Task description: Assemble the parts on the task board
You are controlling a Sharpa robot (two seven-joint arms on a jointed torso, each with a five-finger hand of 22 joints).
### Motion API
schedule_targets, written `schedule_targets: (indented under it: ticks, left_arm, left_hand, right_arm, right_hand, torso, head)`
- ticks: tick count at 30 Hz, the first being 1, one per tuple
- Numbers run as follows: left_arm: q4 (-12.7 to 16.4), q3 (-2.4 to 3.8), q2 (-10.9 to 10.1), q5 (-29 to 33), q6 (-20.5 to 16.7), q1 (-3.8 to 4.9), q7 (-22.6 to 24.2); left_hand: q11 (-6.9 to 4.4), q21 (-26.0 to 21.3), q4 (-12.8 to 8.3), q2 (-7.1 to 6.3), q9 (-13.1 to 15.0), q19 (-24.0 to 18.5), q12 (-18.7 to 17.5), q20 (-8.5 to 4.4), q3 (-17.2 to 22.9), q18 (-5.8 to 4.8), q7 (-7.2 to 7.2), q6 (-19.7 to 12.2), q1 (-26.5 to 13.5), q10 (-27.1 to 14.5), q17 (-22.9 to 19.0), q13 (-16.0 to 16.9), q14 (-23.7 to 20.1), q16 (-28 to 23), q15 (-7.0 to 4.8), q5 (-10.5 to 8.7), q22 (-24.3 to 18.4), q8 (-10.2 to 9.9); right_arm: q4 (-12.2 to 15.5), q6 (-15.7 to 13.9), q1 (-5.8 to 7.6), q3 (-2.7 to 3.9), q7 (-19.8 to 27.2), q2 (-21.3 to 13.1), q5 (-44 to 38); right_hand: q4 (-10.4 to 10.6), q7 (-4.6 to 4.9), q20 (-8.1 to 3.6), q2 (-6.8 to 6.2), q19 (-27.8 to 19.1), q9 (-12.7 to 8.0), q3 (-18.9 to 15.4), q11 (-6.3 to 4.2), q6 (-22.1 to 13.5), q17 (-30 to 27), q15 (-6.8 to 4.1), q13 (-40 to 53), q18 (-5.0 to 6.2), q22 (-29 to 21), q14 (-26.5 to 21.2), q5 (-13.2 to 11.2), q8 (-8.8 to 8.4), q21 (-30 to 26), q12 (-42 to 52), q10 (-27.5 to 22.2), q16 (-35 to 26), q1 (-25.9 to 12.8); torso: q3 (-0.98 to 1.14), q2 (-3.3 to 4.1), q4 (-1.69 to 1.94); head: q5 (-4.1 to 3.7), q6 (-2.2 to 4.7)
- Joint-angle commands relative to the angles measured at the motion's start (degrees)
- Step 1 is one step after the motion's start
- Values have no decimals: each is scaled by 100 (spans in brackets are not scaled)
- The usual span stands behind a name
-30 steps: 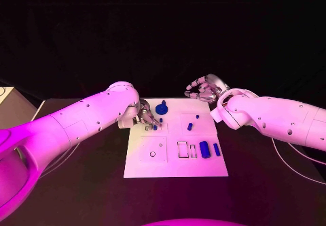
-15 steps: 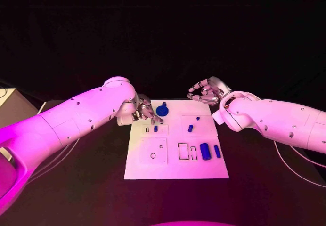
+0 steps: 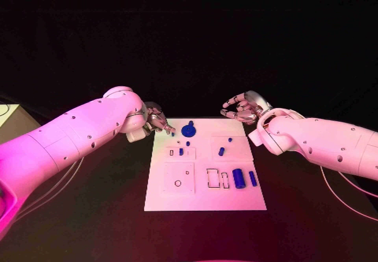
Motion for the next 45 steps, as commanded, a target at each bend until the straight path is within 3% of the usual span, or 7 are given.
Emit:
schedule_targets:
  ticks: [1, 8, 15, 22, 33, 45]
  left_arm:
    - [-111, 9, 24, 1, -644, 8, 262]
    - [-506, 12, 178, -53, -921, 8, 430]
    - [-848, -10, 413, 13, -792, -5, 478]
    - [-1083, -59, 566, 46, -660, -22, 438]
    - [-1289, -127, 701, 48, -555, -26, 378]
    - [-1383, -231, 769, 46, -385, -30, 335]
  left_hand:
    - [49, -26, 55, -66, -22, 6, -16, 36, -4, 99, 7, -36, -7, 14, 1062, 5, 415, -8, 51, -18, 8, -20]
    - [89, 63, 134, -160, -117, 129, 157, 84, -226, 65, 41, -28, -334, 107, 1178, 162, 467, 72, 93, -19, 165, -21]
    - [88, 75, 136, -155, -127, 143, 174, 86, -272, 61, 38, -24, -367, 113, 1197, 172, 475, 84, 92, -19, 185, -13]
    - [83, 92, 140, -114, -159, 162, 210, 88, -430, 56, 29, -23, -497, 114, 1214, 184, 482, 98, 90, -19, 212, 10]
    - [72, 133, 138, -88, -176, 211, 276, 84, -563, 40, 15, -10, -559, 155, 1265, 245, 503, 130, 83, -19, 284, 40]
    - [52, 155, 121, -41, -171, 236, 299, 76, -623, 33, -10, 27, -503, 167, 1302, 246, 517, 152, 68, -17, 322, 98]
  right_arm:
    - [-12, -155, 0, 2, 216, -6, 86]
    - [8, -211, 8, 4, 269, -27, 119]
    - [39, -225, 18, 9, 270, -27, 115]
    - [57, -230, 25, 15, 273, -33, 111]
    - [83, -311, 39, 21, 326, -14, 127]
    - [92, -309, 43, 23, 333, 4, 135]
  right_hand:
    - [-3, -8, 4, -61, 97, 15, 40, 6, -28, 573, -7, 803, 73, 714, 360, 28, -6, -60, -70, -57, -26, -28]
    - [-4, -10, -2, -79, 99, 25, 70, 3, -41, 578, -12, 773, 73, 709, 363, 50, -11, -68, -105, -72, -29, -39]
    - [-7, -9, -3, -84, 99, 28, 82, 3, -49, 581, -13, 769, 74, 707, 365, 60, -15, -73, -109, -72, -29, -38]
    - [-10, -9, -5, -88, 100, 30, 94, 2, -56, 581, -14, 760, 73, 706, 365, 71, -18, -75, -119, -77, -30, -36]
    - [-9, -9, -6, -90, 107, 34, 106, 2, -59, 590, -15, 766, 70, 713, 368, 80, -20, -62, -109, -67, -28, -39]
    - [-10, -9, -6, -91, 106, 35, 109, 2, -60, 592, -15, 760, 71, 710, 369, 81, -20, -68, -116, -71, -27, -39]
  torso:
    - [-12, 22, 1]
    - [-25, 63, 3]
    - [-48, 125, -6]
    - [-57, 180, -27]
    - [-64, 229, -24]
    - [-64, 218, -25]
  head:
    - [1, 26]
    - [-1, 47]
    - [-2, 72]
    - [-12, 109]
    - [-25, 140]
    - [-38, 97]
